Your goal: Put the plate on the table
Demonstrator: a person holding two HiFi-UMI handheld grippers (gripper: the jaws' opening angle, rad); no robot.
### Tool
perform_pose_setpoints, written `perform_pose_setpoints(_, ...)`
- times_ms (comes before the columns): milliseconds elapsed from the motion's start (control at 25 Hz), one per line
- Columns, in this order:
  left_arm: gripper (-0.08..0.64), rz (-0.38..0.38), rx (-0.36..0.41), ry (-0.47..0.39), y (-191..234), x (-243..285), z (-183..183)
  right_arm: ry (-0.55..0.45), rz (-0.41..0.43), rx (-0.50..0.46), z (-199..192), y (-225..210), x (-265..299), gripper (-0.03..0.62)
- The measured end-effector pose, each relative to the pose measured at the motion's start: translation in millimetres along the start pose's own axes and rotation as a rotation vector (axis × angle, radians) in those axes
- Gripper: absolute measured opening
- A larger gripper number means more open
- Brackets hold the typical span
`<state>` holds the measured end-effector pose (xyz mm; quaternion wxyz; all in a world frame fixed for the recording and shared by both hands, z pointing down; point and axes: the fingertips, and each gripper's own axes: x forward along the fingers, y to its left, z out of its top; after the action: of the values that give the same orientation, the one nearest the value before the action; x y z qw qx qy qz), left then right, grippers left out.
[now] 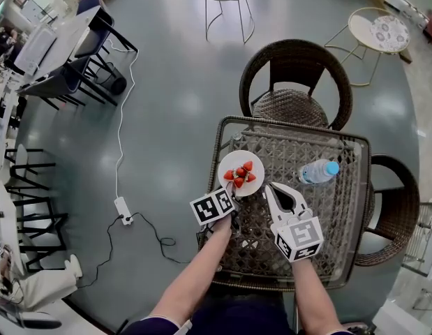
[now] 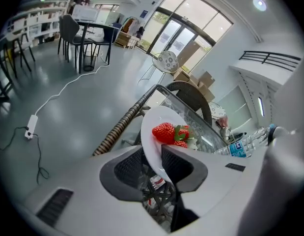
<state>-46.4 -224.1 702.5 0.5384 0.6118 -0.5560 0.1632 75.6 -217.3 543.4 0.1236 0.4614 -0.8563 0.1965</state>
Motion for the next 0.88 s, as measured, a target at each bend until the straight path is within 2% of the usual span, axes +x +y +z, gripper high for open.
perform_pose_setpoints(240,0.110,0.061,0.160,-0.037,0.5,-2.0,3.9,0.003,-0.003,0.003,-0.4,1.3,-1.6,0.006)
perform_pose_setpoints(320,0.112,0.065,0.191,-0.045,-1.2,-2.4,5.3,0.004,-0.004,0.005,-0.3,1.5,-2.1,0.006)
perform_pose_setpoints(600,0.114,0.035,0.191,-0.046,-1.8,-3.0,4.3,-0.002,-0.007,0.002,2.3,3.2,-4.0,0.006)
perform_pose_setpoints(880,0.115,-0.015,0.208,-0.013,-6.1,0.1,-2.5,-0.001,-0.015,0.001,0.6,8.2,-11.0,0.006)
